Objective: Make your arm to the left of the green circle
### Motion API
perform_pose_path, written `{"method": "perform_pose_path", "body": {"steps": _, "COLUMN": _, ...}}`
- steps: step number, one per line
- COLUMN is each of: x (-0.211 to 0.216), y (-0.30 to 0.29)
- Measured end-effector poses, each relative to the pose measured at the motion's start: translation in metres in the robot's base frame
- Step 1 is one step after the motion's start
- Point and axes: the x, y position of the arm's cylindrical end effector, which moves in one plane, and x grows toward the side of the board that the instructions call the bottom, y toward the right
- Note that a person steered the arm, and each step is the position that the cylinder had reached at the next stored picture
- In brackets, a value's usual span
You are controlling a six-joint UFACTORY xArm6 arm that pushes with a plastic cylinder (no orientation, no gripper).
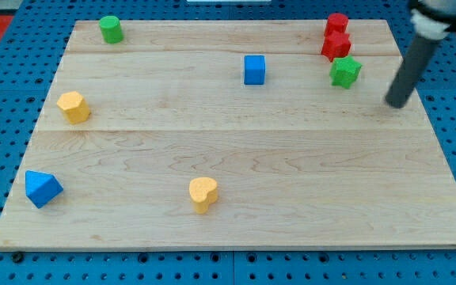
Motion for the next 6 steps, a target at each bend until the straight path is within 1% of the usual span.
{"method": "perform_pose_path", "body": {"steps": 1, "x": -0.019, "y": -0.146}}
{"method": "perform_pose_path", "body": {"steps": 2, "x": -0.055, "y": -0.292}}
{"method": "perform_pose_path", "body": {"steps": 3, "x": -0.074, "y": -0.427}}
{"method": "perform_pose_path", "body": {"steps": 4, "x": -0.134, "y": -0.478}}
{"method": "perform_pose_path", "body": {"steps": 5, "x": -0.191, "y": -0.457}}
{"method": "perform_pose_path", "body": {"steps": 6, "x": -0.195, "y": -0.450}}
